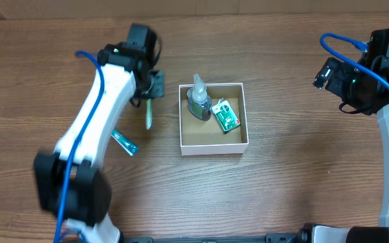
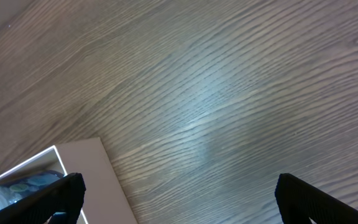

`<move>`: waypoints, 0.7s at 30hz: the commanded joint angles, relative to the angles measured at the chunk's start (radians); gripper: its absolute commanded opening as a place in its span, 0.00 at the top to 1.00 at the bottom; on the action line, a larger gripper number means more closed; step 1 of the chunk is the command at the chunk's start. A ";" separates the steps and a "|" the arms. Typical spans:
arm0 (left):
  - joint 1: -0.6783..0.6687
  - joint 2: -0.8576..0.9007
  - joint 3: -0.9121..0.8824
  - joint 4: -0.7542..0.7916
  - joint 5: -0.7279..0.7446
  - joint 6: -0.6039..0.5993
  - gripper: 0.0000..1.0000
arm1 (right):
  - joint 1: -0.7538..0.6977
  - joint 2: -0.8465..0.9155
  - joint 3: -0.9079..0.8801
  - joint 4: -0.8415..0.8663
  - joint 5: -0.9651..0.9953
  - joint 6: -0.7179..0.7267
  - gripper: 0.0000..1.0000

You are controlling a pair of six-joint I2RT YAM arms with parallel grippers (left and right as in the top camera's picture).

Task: Pack container
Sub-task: 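Lower the toothbrush into the white box and release it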

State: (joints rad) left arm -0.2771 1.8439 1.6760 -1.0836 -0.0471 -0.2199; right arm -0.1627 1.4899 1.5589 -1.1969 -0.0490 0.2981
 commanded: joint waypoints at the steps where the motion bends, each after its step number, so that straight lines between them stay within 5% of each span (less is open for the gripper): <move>1: -0.180 -0.153 0.031 0.034 -0.021 0.307 0.96 | -0.023 -0.006 -0.003 0.005 -0.005 0.036 0.00; 7: -0.424 -0.082 0.028 0.051 -0.035 0.523 0.96 | -0.025 -0.006 -0.003 0.005 -0.005 0.035 0.00; 18: -0.452 0.152 0.028 -0.005 -0.031 0.440 0.96 | -0.025 -0.006 -0.002 0.000 -0.005 0.016 0.00; 19: -0.452 0.152 0.029 -0.016 -0.032 0.440 0.93 | -0.025 -0.006 -0.003 0.000 -0.005 0.016 0.00; 21: -0.448 0.149 0.029 -0.028 -0.036 0.440 0.48 | -0.025 -0.006 -0.003 0.000 -0.005 0.016 0.00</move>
State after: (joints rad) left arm -0.7315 2.0033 1.7020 -1.0969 -0.0727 0.2401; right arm -0.1837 1.4899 1.5589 -1.1976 -0.0486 0.3180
